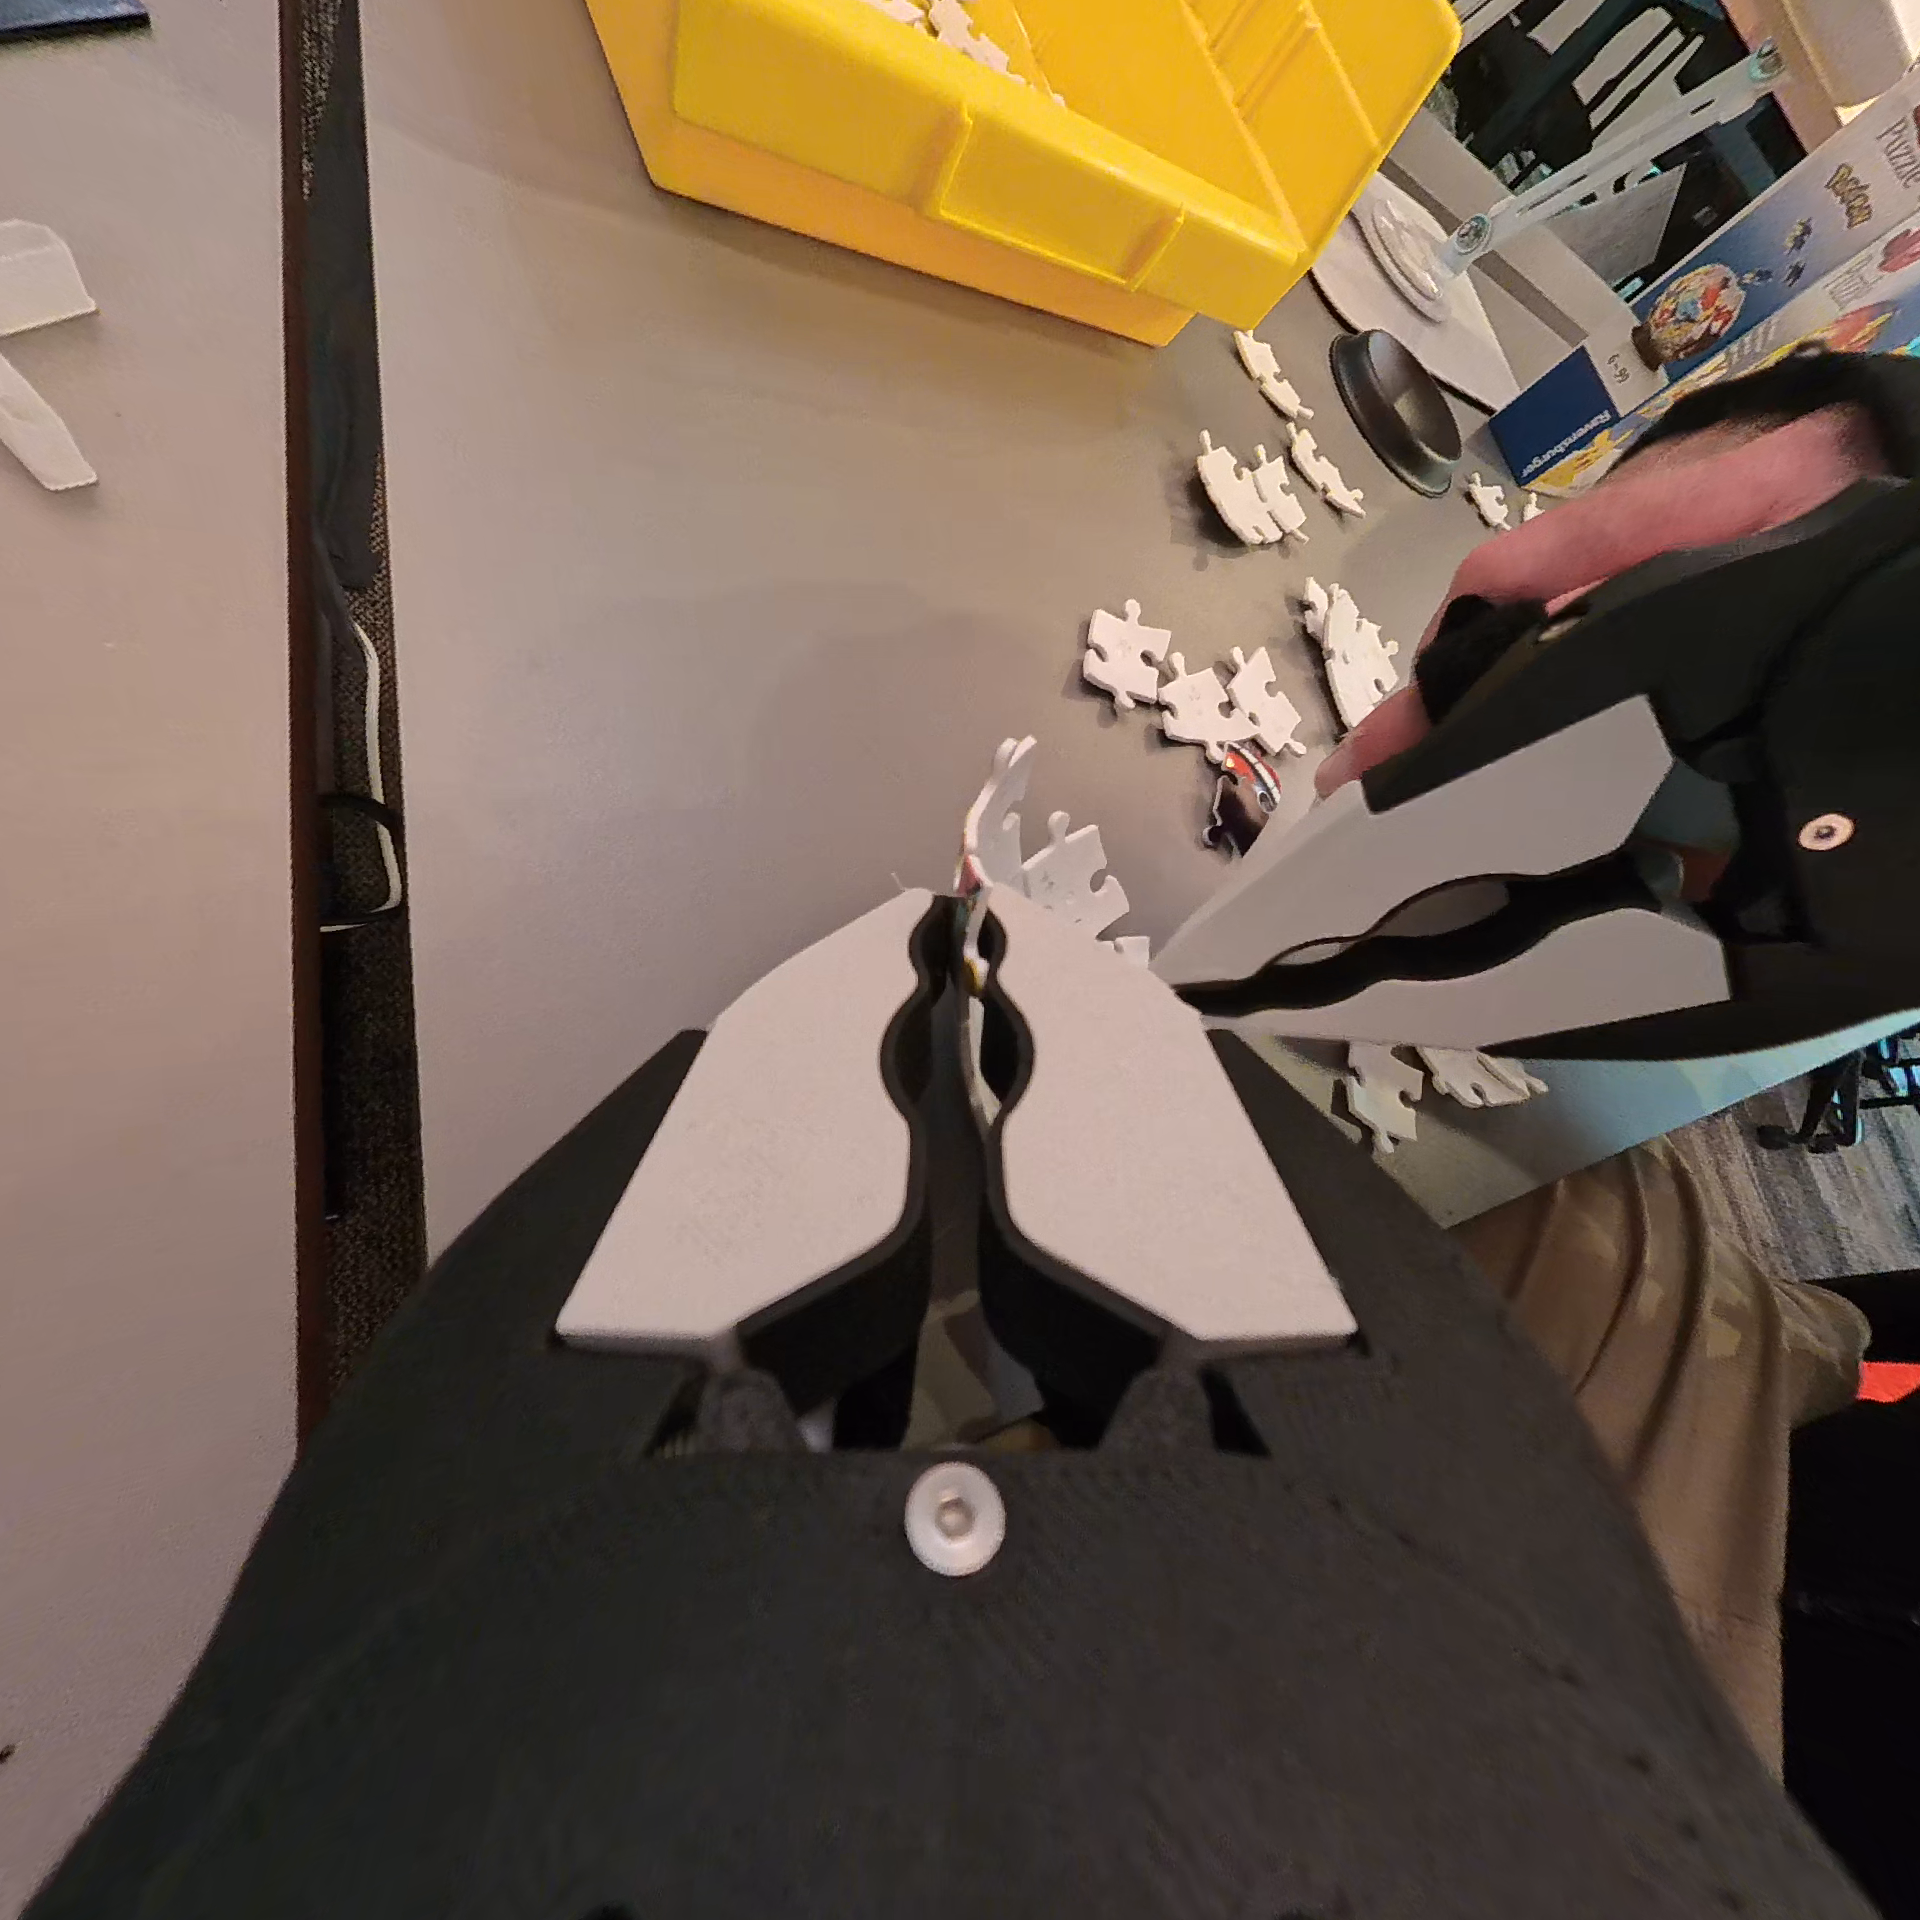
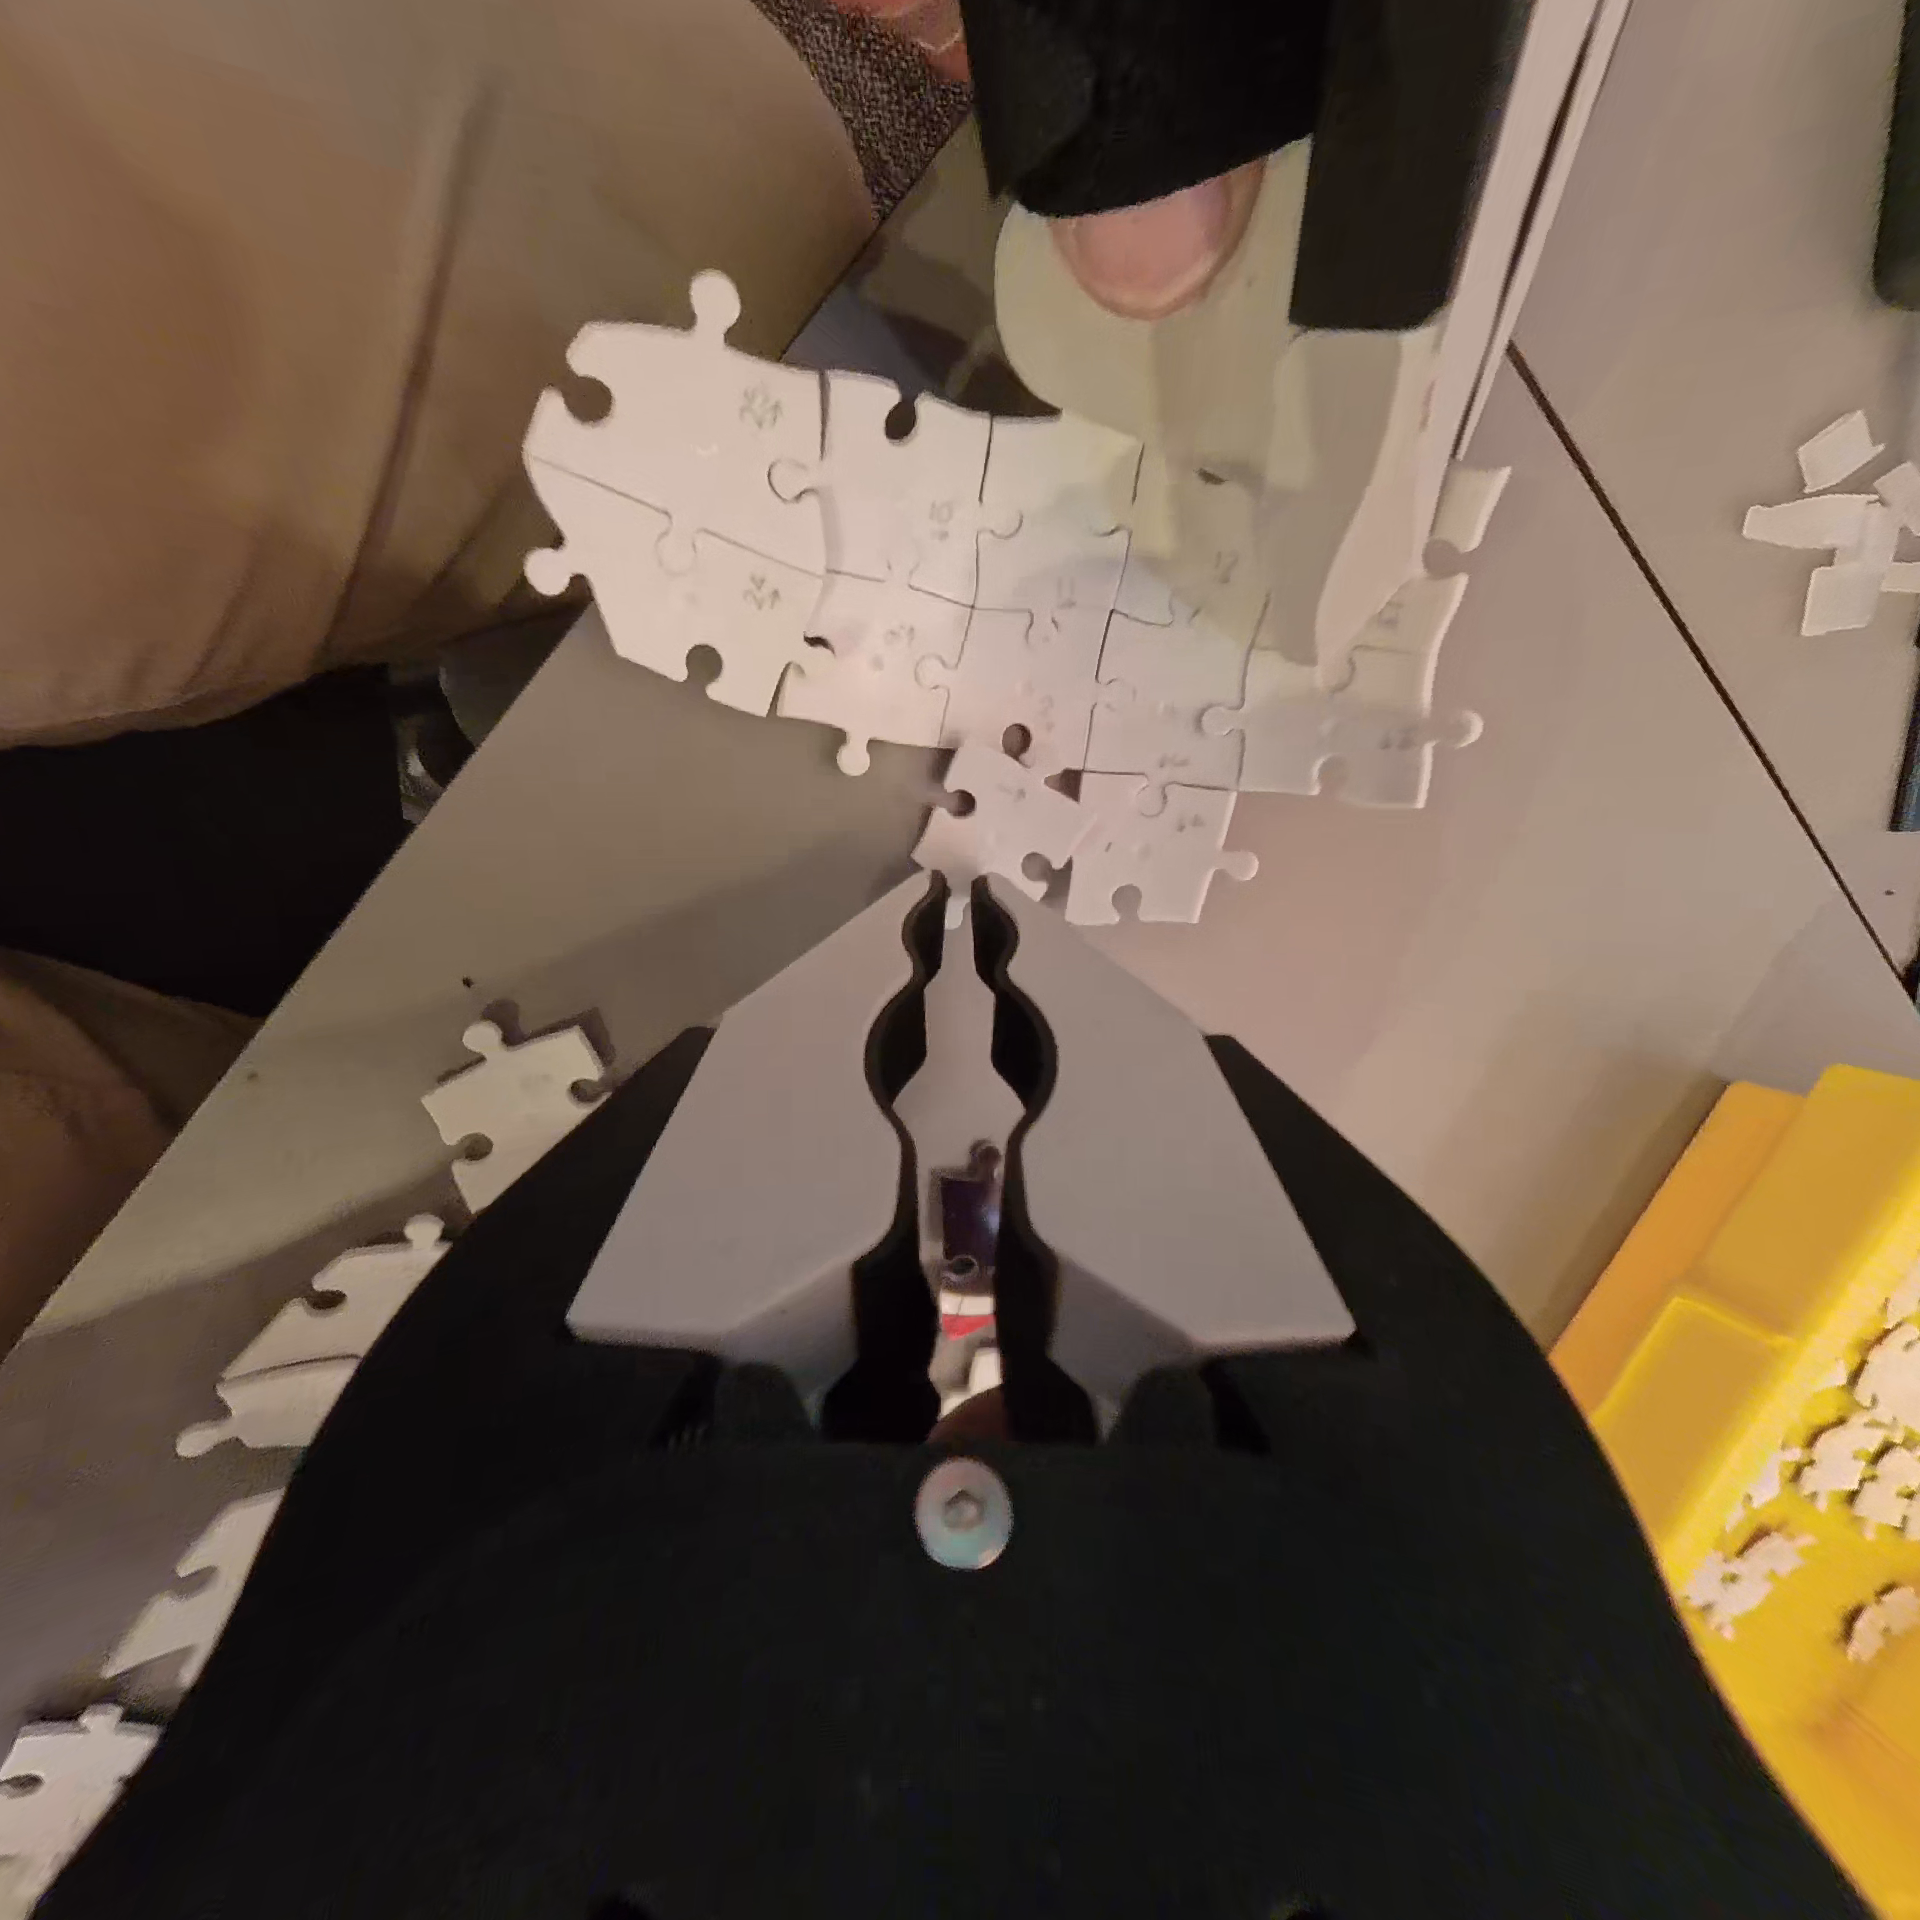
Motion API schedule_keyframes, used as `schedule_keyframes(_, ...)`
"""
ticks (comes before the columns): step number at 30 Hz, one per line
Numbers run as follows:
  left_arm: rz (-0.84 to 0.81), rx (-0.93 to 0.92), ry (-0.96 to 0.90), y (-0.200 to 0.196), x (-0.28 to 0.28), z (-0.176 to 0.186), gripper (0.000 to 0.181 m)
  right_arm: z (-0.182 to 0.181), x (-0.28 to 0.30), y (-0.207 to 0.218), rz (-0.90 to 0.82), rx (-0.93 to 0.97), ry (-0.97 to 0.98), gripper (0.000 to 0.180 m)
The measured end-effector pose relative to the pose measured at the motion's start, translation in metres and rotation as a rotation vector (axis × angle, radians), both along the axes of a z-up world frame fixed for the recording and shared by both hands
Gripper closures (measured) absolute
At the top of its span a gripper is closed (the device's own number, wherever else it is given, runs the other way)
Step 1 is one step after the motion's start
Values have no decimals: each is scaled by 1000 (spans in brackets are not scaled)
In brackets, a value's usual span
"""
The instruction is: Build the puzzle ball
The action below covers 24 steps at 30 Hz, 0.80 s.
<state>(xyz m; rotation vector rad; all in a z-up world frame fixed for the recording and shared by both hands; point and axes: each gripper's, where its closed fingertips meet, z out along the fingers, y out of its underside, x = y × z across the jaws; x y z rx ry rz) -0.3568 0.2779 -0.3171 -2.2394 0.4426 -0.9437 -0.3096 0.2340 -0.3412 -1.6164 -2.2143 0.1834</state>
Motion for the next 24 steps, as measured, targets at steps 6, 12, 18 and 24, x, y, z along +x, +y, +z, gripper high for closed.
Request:
schedule_keyframes(6, -1, 1, 0, 0, 0, 0, 177, 3, 4, 6, 15, 35, -21, 176)
schedule_keyframes(12, -3, -1, -2, 0, 1, -1, 177, 1, 5, 10, -31, 32, -17, 178)
schedule_keyframes(18, -5, -3, -4, -1, 1, -1, 177, 5, 2, 8, -37, 34, -1, 177)
schedule_keyframes(24, -14, -2, 6, -2, 3, 0, 177, 6, 1, 5, -34, 44, 1, 177)
